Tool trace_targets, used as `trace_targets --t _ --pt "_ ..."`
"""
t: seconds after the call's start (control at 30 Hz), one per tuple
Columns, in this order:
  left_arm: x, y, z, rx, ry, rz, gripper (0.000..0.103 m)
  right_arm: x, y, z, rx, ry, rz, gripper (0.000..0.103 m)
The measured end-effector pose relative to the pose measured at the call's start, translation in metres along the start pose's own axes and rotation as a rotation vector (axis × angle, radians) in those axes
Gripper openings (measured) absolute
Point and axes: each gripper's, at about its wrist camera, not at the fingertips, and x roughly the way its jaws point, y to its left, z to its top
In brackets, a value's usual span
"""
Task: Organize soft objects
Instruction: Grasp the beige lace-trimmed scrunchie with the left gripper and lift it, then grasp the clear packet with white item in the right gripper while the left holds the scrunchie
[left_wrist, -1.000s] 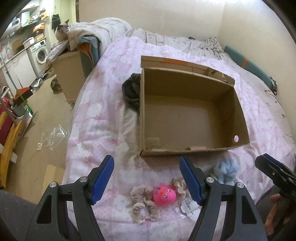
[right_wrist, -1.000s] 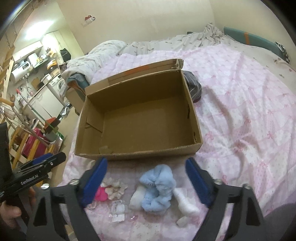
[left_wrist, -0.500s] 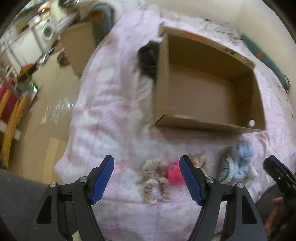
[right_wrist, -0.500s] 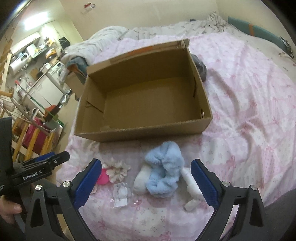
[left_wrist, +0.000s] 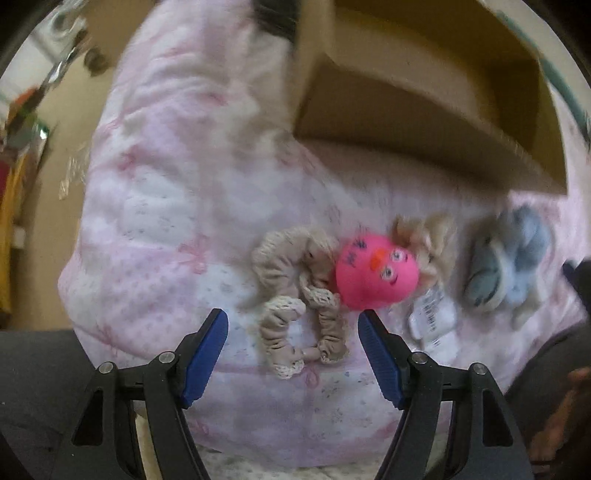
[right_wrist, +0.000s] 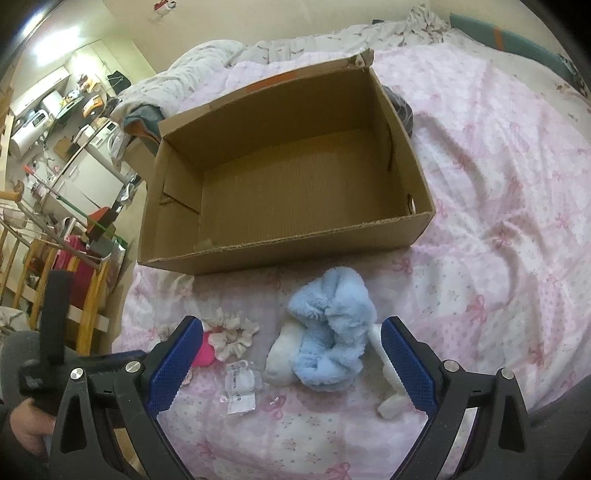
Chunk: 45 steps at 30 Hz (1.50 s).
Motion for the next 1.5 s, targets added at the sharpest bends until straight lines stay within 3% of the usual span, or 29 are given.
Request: trace_targets --t 0.2,0.27,0.3,0.4,0.53,0.7,0.77,0.93,1.07,1.37,1.43,1.5 --pt "0.007 -0.011 0.003 0.041 -0.018 0.006 0.067 0.007 0.003 -0.001 -0.004 0.024 0.016 0.103" --pt "0.009 -0.015 0.006 0.06 -0.018 0.03 0.031 0.009 0.006 -0.002 -0.01 0.034 0.018 0.103" --pt "0.009 -0.016 0.006 0.065 -0.021 0.03 0.022 0.01 0.007 -0.002 -0.015 0.038 0.018 0.103" --pt "0.009 -0.017 0.005 0.062 -0.005 -0.013 0.01 0.012 0.01 -0.002 -0.023 0.049 0.028 0.103" --pt "-0.001 -0.017 0.005 0.062 -0.025 -0.066 0.009 0.018 0.012 -0.004 -0.02 0.096 0.075 0.103" --pt "-0.047 -0.013 -0.005 0.063 -0.181 -0.106 0.009 0.032 0.02 -0.013 0.018 0.225 0.278 0.103" --pt "-0.057 -0.01 -0.006 0.049 -0.226 -0.113 0.009 0.039 0.025 -0.017 0.01 0.269 0.309 0.103" --pt "-0.062 -0.006 -0.003 0.029 -0.253 -0.112 0.009 0.066 0.04 -0.03 -0.058 0.377 0.247 0.088" --pt "-0.063 -0.003 0.001 0.03 -0.251 -0.109 0.009 0.085 0.047 -0.038 -0.102 0.425 0.178 0.087" --pt "-0.06 -0.006 0.001 0.028 -0.255 -0.086 0.01 0.114 0.067 -0.048 -0.194 0.424 0.086 0.087" --pt "-0.058 -0.006 0.002 0.025 -0.254 -0.078 0.01 0.114 0.073 -0.05 -0.222 0.414 0.064 0.081" --pt "-0.057 -0.005 0.003 0.022 -0.252 -0.073 0.01 0.114 0.078 -0.052 -0.253 0.401 0.04 0.06"
